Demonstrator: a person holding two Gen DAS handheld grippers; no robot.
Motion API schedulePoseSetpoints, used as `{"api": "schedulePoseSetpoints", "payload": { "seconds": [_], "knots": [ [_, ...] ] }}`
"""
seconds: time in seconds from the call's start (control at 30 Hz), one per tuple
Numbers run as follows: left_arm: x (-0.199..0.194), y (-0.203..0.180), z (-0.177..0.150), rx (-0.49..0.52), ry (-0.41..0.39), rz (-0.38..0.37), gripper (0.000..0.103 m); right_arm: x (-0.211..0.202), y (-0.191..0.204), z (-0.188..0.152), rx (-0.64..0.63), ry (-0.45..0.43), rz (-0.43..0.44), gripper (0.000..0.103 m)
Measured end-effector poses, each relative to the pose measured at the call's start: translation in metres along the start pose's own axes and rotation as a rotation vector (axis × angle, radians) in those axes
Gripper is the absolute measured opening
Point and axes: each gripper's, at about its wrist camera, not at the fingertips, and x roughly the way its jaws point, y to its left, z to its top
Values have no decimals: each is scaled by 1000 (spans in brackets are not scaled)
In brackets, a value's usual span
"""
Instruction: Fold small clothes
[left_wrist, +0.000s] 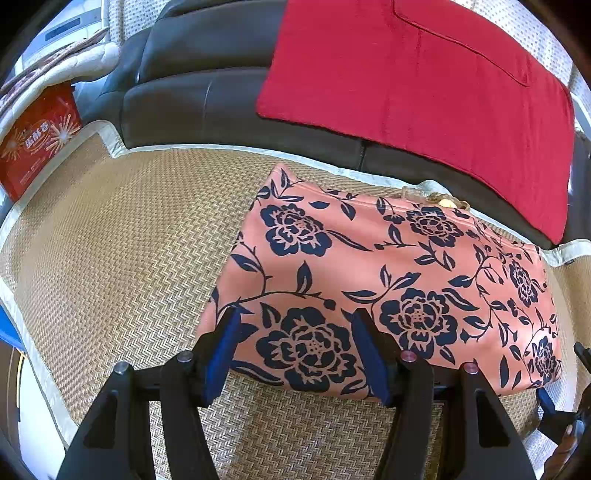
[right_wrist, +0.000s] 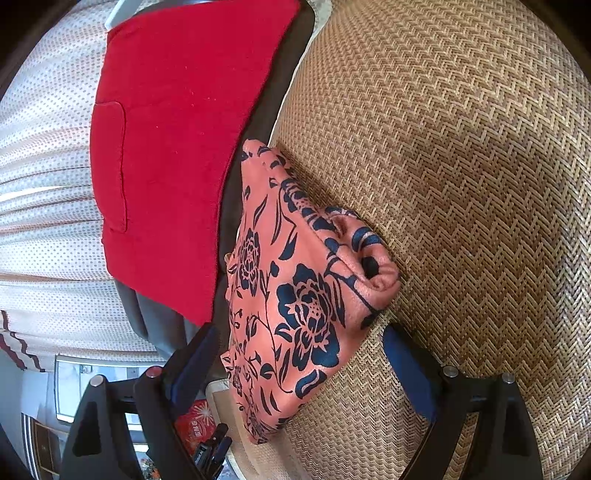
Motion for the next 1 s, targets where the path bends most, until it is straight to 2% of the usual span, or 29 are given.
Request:
{"api": "schedulePoseSetpoints", "payload": {
  "seconds": [0.33,0.47,0.53,0.73,0.83,1.0],
  "knots": [
    [20,-24,5,38,23,-35,64,4,8,0,-19,9,-27,92],
    [30,-54,9,85,32,-96,64,6,15,1,-41,-5,-53,92],
    [37,-73,11,118,34,-118,67,7,21,2,-61,-22,-73,92],
    [79,-118,4,220,108,-91,68,17,34,9,-99,-45,-123,92],
    [84,-121,3,230,84,-70,72,22,42,9,-120,-48,-145,92],
    [91,-119,7,225,97,-82,73,32,49,9,-140,-50,-162,92]
  ]
}}
